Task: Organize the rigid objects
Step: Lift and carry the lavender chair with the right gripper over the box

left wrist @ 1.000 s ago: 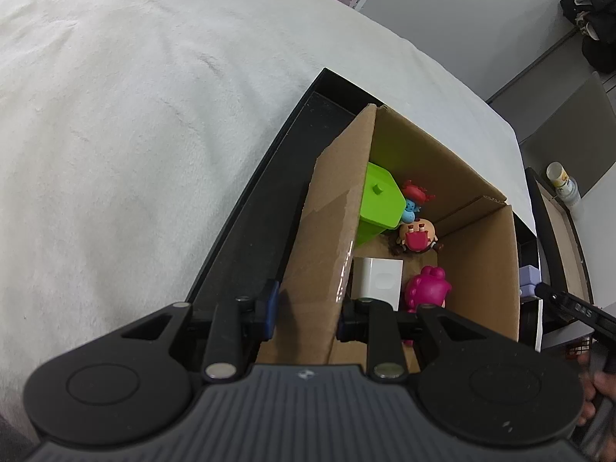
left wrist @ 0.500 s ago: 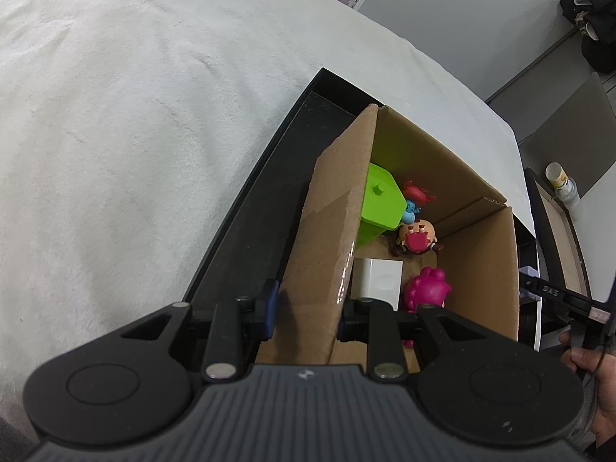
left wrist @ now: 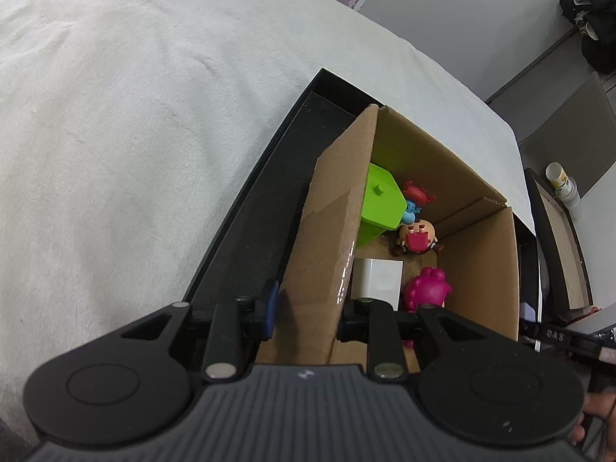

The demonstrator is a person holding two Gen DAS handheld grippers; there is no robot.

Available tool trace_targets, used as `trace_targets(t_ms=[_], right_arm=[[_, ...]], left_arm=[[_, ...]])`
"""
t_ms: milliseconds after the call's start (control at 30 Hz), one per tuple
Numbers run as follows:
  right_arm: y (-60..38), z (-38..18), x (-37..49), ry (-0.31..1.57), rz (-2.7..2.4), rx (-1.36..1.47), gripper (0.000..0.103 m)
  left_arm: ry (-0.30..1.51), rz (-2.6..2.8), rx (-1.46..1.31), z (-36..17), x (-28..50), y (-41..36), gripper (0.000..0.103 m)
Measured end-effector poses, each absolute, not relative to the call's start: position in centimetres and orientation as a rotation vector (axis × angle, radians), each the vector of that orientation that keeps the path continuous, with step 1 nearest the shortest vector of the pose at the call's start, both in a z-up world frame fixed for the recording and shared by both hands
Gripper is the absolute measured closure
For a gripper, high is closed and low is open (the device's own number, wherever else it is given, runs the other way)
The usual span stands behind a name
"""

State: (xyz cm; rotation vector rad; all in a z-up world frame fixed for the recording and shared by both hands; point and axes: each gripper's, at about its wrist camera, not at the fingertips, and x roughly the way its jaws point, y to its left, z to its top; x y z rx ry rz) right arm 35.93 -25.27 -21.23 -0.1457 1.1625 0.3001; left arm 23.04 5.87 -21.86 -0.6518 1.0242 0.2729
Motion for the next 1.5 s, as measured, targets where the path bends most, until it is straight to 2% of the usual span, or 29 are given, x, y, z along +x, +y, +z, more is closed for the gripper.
trace_targets(t_ms=[933, 1500], right_arm=[[-23.6, -10.2, 30.8, 1.035, 0.420, -0.117, 0.060], [-18.9, -6.8, 29.6, 0.975, 0.519, -0.141, 0.060]], left_arm=[[1.024, 0.262, -0.654, -21.6, 22.8, 5.8, 0.076], [1.034, 0.245, -0.663, -21.5, 22.7, 5.9, 0.076]])
